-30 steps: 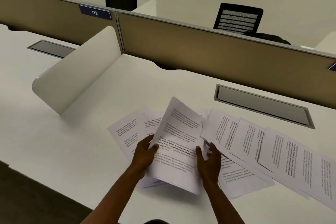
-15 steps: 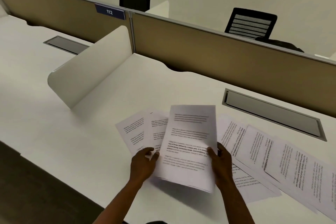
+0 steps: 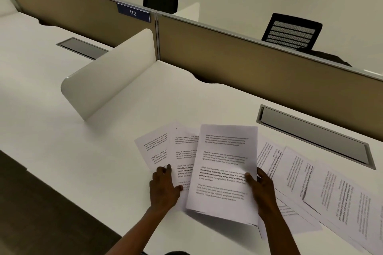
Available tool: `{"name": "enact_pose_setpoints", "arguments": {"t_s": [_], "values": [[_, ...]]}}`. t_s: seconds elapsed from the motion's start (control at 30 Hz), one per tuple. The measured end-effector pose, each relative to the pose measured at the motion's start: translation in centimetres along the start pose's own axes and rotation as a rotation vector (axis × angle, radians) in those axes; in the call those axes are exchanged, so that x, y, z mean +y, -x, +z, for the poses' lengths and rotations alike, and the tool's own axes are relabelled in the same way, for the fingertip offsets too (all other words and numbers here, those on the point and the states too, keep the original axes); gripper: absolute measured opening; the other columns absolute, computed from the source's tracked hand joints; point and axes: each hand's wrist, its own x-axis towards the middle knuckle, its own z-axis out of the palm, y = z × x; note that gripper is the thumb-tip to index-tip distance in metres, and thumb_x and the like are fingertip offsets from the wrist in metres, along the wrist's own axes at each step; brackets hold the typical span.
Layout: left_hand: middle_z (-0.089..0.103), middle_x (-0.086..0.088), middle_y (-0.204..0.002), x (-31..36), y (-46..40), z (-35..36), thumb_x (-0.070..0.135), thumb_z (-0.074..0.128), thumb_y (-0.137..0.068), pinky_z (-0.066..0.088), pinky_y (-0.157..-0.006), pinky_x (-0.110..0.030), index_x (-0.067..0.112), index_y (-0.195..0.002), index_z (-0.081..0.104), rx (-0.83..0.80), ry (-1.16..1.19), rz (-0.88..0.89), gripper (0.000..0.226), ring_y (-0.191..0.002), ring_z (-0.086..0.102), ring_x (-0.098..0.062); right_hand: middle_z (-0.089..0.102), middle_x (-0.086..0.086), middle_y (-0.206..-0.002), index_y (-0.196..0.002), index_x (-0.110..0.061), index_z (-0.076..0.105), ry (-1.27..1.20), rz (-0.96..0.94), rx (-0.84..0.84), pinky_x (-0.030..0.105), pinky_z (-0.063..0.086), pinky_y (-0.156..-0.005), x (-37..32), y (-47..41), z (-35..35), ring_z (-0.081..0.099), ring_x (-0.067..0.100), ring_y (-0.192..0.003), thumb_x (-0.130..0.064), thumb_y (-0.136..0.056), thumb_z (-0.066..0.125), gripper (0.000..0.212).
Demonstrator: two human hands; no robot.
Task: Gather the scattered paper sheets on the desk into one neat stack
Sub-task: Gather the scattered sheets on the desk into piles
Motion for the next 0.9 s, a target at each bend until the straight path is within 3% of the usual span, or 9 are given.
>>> {"name": "enact_pose_setpoints", "arguments": {"t_s": [0.13, 0.33, 0.57, 0.77, 0.9], "values": [[0.027, -0.010, -0.148, 0.0, 0.0, 0.5, 0.036, 0.076, -0.078, 0.036, -0.112, -0.038, 0.016, -0.154, 0.016, -0.005, 0.134, -0.044, 0.099, -0.135, 0.035, -0.026, 0.069, 0.005, -0.118, -0.128, -0.027, 0.060, 0.137, -0.012, -0.050, 0.055, 0.056, -0.088, 0.6, -0.9, 1.8, 0.069, 0.029, -0.101, -0.024, -0.090, 0.067, 0.038], [0.028, -0.011, -0.147, 1.9, 0.8, 0.4, 0.027, 0.074, -0.082, 0.037, -0.114, -0.043, 0.013, -0.155, 0.017, 0.067, 0.435, -0.173, 0.094, -0.135, 0.037, -0.029, 0.069, 0.004, -0.118, -0.125, -0.019, 0.060, 0.324, -0.110, -0.101, 0.038, 0.057, -0.086, 0.1, -1.9, 4.6, 0.067, 0.019, -0.097, -0.020, -0.094, 0.061, 0.031], [0.023, -0.009, -0.155, 2.7, 0.8, -0.1, 0.032, 0.071, -0.085, 0.034, -0.117, -0.042, 0.015, -0.155, 0.015, 0.007, 0.549, -0.234, 0.091, -0.140, 0.036, -0.028, 0.053, 0.010, -0.141, -0.142, -0.009, 0.047, 0.475, -0.109, -0.085, 0.036, 0.039, -0.111, 1.5, -2.3, 7.1, 0.050, 0.027, -0.128, -0.018, -0.096, 0.058, 0.048], [0.037, -0.009, -0.150, 3.1, -0.2, -1.0, 0.035, 0.073, -0.084, 0.037, -0.114, -0.044, 0.019, -0.155, 0.019, -0.001, 0.680, -0.322, 0.090, -0.138, 0.039, -0.028, 0.049, 0.011, -0.144, -0.144, -0.008, 0.043, 0.447, -0.074, -0.099, 0.043, 0.037, -0.113, 1.8, -2.3, 7.4, 0.047, 0.028, -0.131, -0.018, -0.096, 0.058, 0.052], [0.048, -0.012, -0.144, 3.0, -1.4, -1.7, 0.032, 0.075, -0.083, 0.043, -0.109, -0.041, 0.012, -0.150, 0.032, -0.037, 0.766, -0.389, 0.082, -0.129, 0.050, -0.028, 0.051, 0.012, -0.143, -0.143, -0.010, 0.045, 0.439, -0.055, -0.112, 0.047, 0.040, -0.111, 2.2, -2.7, 7.1, 0.049, 0.027, -0.129, -0.022, -0.095, 0.060, 0.053]]}}
